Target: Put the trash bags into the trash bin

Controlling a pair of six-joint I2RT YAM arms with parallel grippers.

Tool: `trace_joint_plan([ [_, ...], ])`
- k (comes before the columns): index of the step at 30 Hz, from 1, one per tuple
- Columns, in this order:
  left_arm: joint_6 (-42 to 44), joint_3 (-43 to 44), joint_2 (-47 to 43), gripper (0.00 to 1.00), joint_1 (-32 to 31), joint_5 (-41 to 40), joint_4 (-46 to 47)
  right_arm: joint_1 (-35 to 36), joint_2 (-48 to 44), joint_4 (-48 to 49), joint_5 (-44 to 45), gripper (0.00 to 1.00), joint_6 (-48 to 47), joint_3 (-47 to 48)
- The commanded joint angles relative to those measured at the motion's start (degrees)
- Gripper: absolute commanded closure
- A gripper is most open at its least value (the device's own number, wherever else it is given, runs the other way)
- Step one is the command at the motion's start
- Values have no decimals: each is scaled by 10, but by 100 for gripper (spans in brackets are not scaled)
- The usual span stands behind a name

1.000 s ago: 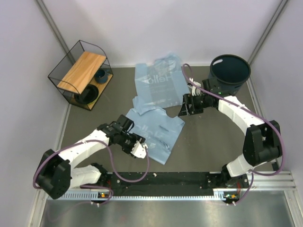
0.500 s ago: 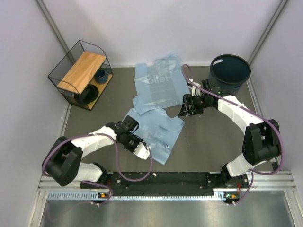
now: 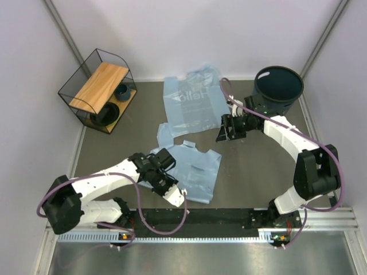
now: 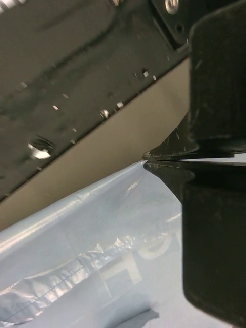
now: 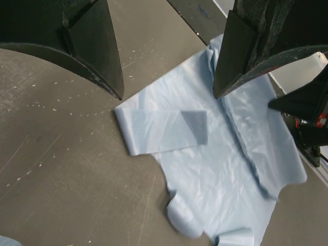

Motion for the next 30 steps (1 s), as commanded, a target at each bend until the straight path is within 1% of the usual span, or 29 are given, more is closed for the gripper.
trace_joint_plan([
  [1,-106,55,-3,100,-25,69,-87,4,-2,4,-8,29,-8,22],
  [2,-150,84,20,100,-25,54,-89,4,-1,3,-8,29,-8,22],
  [3,-157,98,35,100,-22,41,-92,4,1,4,-8,29,-8,22],
  [4,-158,118,53,100,-17,32,-98,5,2,4,-8,29,-8,22],
  [5,-154,153,89,100,1,27,-107,4,2,4,-9,29,-8,22],
  [7,-156,195,123,100,22,30,-113,4,5,4,-9,28,-8,23],
  [8,-146,213,153,100,42,34,-116,4,5,4,-9,28,-9,23],
  [9,-143,248,167,100,48,31,-112,4,5,3,-8,29,-9,23],
  [12,-135,265,198,100,56,-13,-74,4,5,0,-7,29,-10,22],
  [13,-143,262,202,98,56,-29,-29,4,5,0,-7,28,-10,22],
  [14,-153,260,210,97,59,-44,-8,4,5,-1,-6,28,-11,23],
  [15,-164,257,213,89,63,-70,11,4,5,-3,-5,28,-12,23],
  [16,-181,239,209,75,65,-89,61,3,4,-7,-4,28,-14,24],
  [17,-194,230,201,70,70,-99,72,3,4,-8,-3,28,-17,24],
  [18,-192,217,189,65,72,-90,76,2,3,-12,-3,28,-19,23],
  [19,-192,183,149,60,75,-74,80,3,3,-12,-3,28,-20,21],
  [20,-191,158,125,34,74,-57,90,3,2,-13,-3,28,-23,19],
  [21,-190,133,101,28,70,-41,101,3,2,-13,-3,28,-25,18],
  [22,-193,109,54,24,62,-40,116,3,3,-14,-5,28,-25,16],
  [23,-198,60,31,24,49,-40,147,4,3,-13,-6,28,-25,15],
  [25,-199,19,-22,23,43,-30,176,3,5,-13,-8,28,-26,15],
  [26,-199,-16,-33,21,42,-26,198,3,7,-13,-10,28,-26,15],
  [28,-195,-39,-48,21,35,-36,230,3,10,-13,-13,28,-26,15],
  [30,-220,-50,-44,21,32,-66,258,3,13,-13,-17,28,-24,17],
])
